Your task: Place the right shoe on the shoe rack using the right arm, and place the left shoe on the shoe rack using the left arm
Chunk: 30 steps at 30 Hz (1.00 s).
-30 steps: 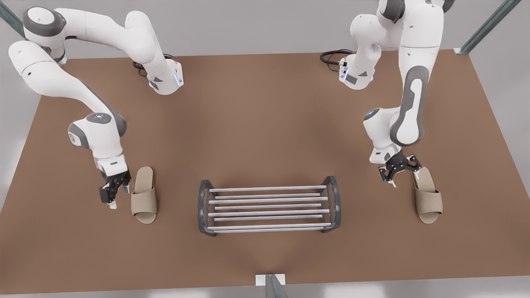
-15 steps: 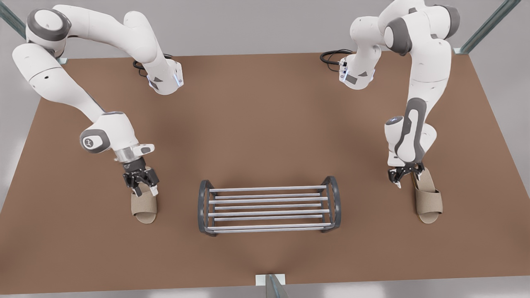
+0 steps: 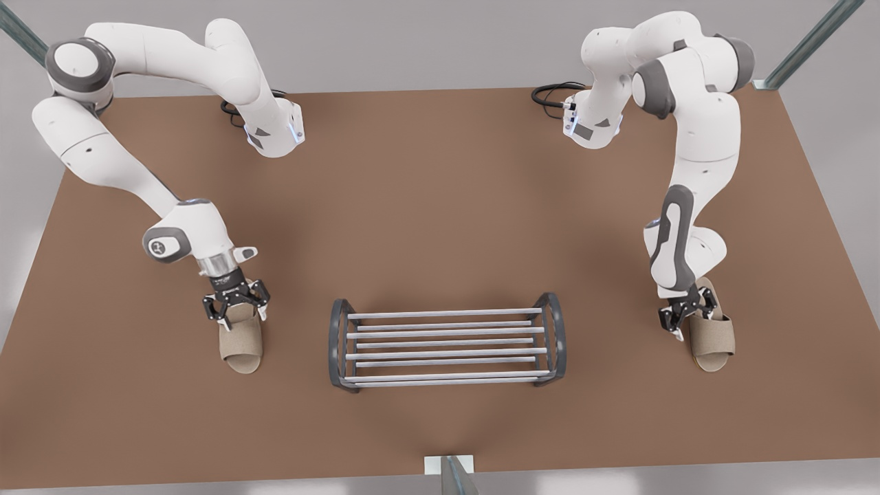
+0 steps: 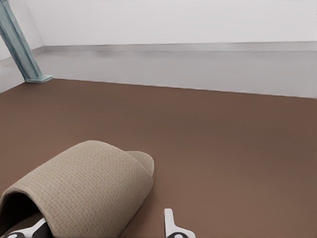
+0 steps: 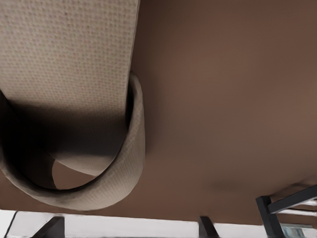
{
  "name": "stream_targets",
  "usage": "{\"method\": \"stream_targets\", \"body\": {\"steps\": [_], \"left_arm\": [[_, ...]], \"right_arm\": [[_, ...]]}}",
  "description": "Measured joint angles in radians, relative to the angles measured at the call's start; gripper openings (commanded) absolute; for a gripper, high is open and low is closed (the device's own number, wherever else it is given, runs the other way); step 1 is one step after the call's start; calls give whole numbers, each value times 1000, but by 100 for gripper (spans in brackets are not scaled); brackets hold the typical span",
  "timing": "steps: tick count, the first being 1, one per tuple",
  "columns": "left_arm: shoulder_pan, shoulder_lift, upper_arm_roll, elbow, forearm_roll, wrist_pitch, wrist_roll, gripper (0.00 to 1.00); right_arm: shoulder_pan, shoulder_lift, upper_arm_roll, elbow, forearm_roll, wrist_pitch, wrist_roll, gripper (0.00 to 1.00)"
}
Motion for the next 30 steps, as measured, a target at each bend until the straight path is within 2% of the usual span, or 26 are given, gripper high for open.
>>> {"method": "stream_targets", "body": {"steps": [4, 6, 9, 15, 20, 24, 28, 30], "left_arm": [[1, 6, 0, 13, 18, -6, 0, 100], [1, 12, 0, 18, 24, -7, 0, 100], [1, 38, 0, 38, 32, -9, 0, 100], [3, 70, 0, 70, 39, -11, 0, 100], [2, 73, 0, 85, 40, -11, 0, 99], [1, 71, 0, 88, 39, -11, 0, 80], [0, 61, 0, 91, 38, -9, 0, 69], [0, 58, 0, 90, 36, -6, 0, 51]], "right_arm": [[-48, -3, 36, -45, -6, -16, -76, 100], [-102, -2, 74, -118, -7, -43, -107, 100], [-191, 51, 89, -224, -46, -99, -142, 100], [-248, 179, 38, -251, -160, -180, -193, 100], [-229, 214, 13, -227, -208, -213, -225, 100], [-207, 231, 11, -198, -219, -225, -244, 100], [-185, 250, 3, -167, -222, -231, -259, 100], [-178, 257, 2, -157, -223, -233, -265, 100]]}}
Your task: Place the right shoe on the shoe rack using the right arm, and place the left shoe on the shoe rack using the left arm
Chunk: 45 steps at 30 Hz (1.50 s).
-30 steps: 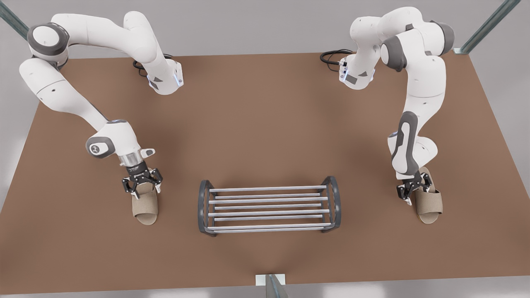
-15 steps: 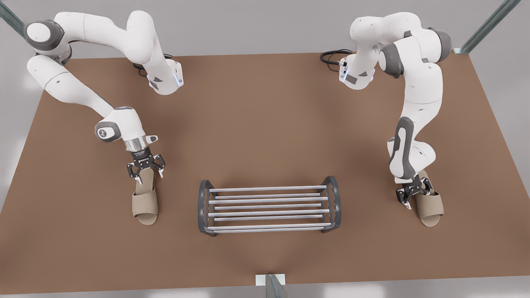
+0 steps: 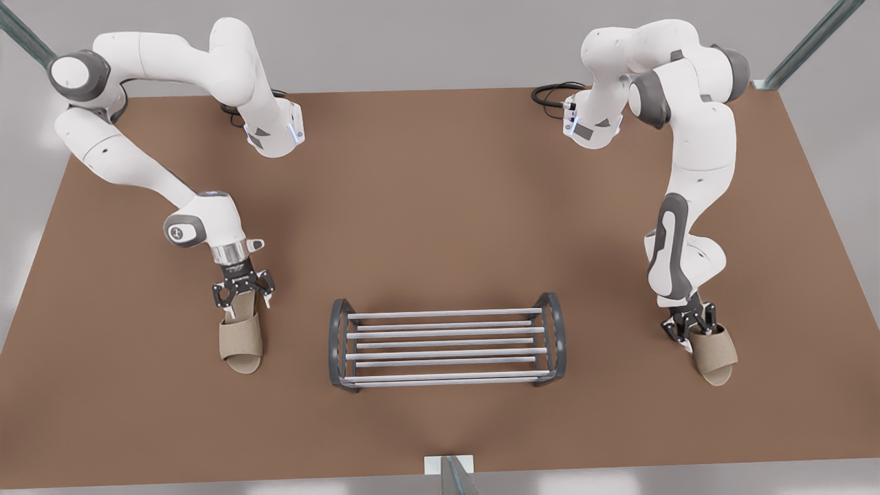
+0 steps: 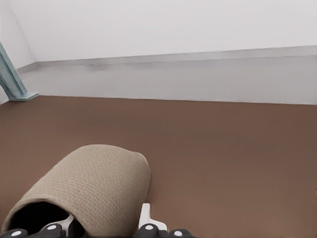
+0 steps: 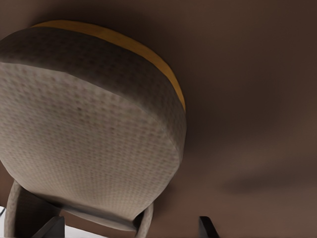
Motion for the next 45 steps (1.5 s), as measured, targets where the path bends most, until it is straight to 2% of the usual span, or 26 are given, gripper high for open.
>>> {"method": "stream_targets", "body": {"steps": [2, 7, 13, 16, 23, 26, 32, 37, 42, 45], "left_arm": [[0, -4, 0, 0, 0, 6, 0, 43], [-3, -21, 0, 1, 1, 35, 0, 29], [-23, -85, -6, 22, -5, 118, 0, 24], [-40, -167, -29, 26, -9, 173, 0, 21], [-239, -439, -36, 27, -33, 385, 0, 21], [-343, -509, -36, 45, -61, 463, 0, 21], [-498, -611, -35, 85, -111, 563, 0, 21], [-621, -569, -36, 101, -174, 601, 0, 21], [-670, -394, -35, 190, -214, 598, 0, 21], [-665, -301, -33, 230, -224, 572, 0, 21]], "right_arm": [[7, 7, 0, 12, 0, -1, -6, 100], [34, 17, 1, 46, -1, -2, -16, 100], [74, 32, 1, 90, 0, 0, -25, 100], [92, 38, 1, 107, 0, 1, -28, 100], [129, 59, 1, 152, 0, 2, -34, 100], [137, 63, 1, 164, 1, 2, -35, 100], [138, 69, 1, 171, 1, 2, -28, 82], [139, 69, 2, 177, 2, 2, -21, 74], [144, 69, 9, 178, 2, 2, -15, 70], [145, 69, 14, 178, 2, 2, -12, 61]]}}
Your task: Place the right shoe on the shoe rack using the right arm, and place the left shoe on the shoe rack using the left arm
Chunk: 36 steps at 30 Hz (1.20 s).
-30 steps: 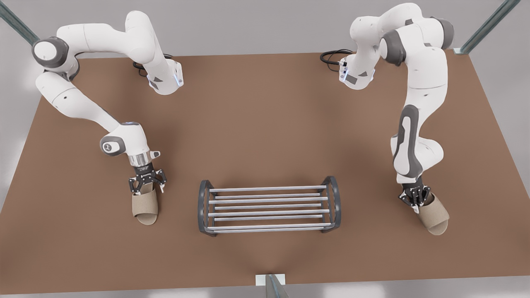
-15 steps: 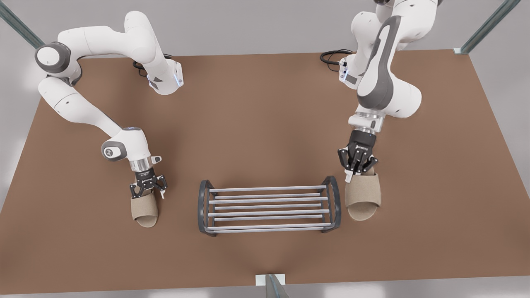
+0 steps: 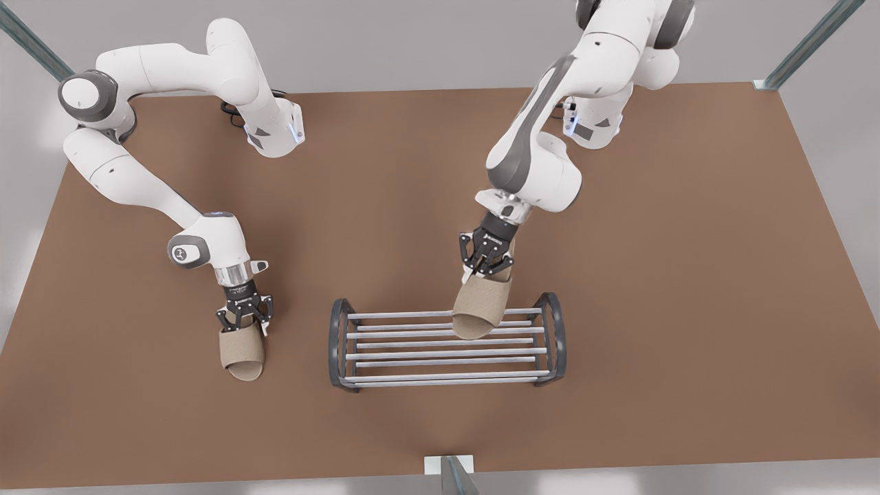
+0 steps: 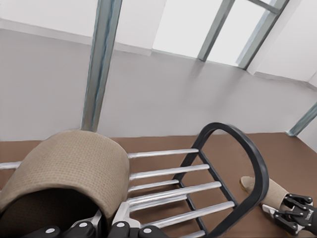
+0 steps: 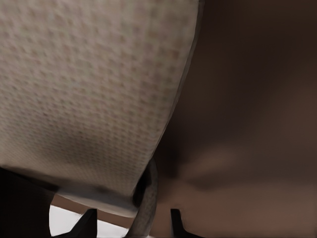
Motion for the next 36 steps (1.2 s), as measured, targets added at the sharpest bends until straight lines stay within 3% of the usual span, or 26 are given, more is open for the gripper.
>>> {"method": "stream_targets", "body": {"steps": [5, 9, 15, 16, 17, 18, 19, 28, 32, 36], "left_arm": [[32, 103, 4, 59, -20, -68, 0, 21], [57, 176, 4, 106, -42, -117, 0, 21], [68, 219, 4, 111, -55, -174, 0, 21], [69, 220, 4, 111, -55, -179, 0, 30], [69, 220, 4, 111, -56, -184, 0, 65], [69, 220, 4, 111, -56, -189, 0, 78], [70, 220, 4, 110, -57, -192, 0, 100], [71, 188, 10, 74, -52, -200, 0, 100], [62, 129, 10, -1, -50, -196, 0, 100], [50, 49, 17, -49, -49, -168, 0, 100]], "right_arm": [[-2, -1, 3, 0, 0, 0, 4, 45], [-4, -5, 15, 0, 0, 0, 7, 41], [-7, -19, 45, -3, 1, 1, 11, 21], [-7, -21, 47, -3, 1, 2, 12, 21], [-8, -22, 49, -3, 1, 3, 12, 21], [-7, -22, 58, -2, 1, 5, 13, 21], [-4, -25, 64, 0, 1, 8, 14, 21], [88, -312, 195, 79, 250, 193, 17, 21], [148, -489, 267, 73, 535, 242, 17, 21], [299, -606, 281, 132, 899, 255, 21, 21]]}}
